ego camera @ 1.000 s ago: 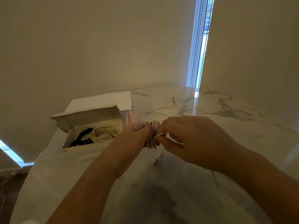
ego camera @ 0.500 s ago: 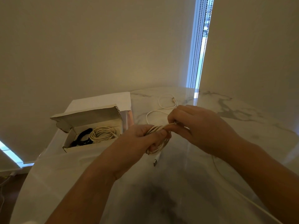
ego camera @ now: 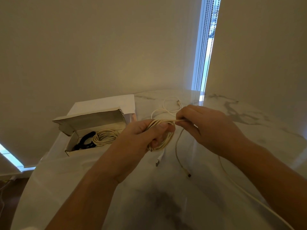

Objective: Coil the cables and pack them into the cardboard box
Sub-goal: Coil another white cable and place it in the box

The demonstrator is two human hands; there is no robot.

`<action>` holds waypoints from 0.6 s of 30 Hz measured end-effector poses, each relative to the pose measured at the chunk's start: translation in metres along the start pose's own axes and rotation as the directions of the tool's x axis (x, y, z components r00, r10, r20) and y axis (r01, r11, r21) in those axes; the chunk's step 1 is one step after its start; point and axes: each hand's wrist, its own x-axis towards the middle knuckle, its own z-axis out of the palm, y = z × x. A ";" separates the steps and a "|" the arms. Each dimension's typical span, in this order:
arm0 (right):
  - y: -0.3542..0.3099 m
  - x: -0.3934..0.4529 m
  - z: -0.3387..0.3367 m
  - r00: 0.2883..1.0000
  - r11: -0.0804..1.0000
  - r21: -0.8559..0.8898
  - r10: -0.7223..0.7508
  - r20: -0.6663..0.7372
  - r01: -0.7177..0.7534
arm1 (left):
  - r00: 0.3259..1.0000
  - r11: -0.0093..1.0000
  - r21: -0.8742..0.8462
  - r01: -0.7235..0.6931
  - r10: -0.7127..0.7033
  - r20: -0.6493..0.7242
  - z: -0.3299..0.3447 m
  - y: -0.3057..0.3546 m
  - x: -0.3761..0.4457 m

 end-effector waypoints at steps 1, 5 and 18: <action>0.001 0.000 0.000 1.000 1.000 -0.006 0.004 -0.004 -0.004 | 1.000 1.000 -0.020 -0.003 0.004 0.007 0.001 0.001 -0.001; 0.007 0.000 0.000 0.999 1.000 -0.015 0.026 -0.023 -0.026 | 0.999 0.997 -0.078 -0.027 0.029 0.024 0.001 0.006 -0.002; 0.019 -0.002 0.009 0.987 0.986 0.045 0.158 0.013 -0.158 | 0.990 0.837 -0.546 0.028 0.052 0.130 -0.009 0.008 0.000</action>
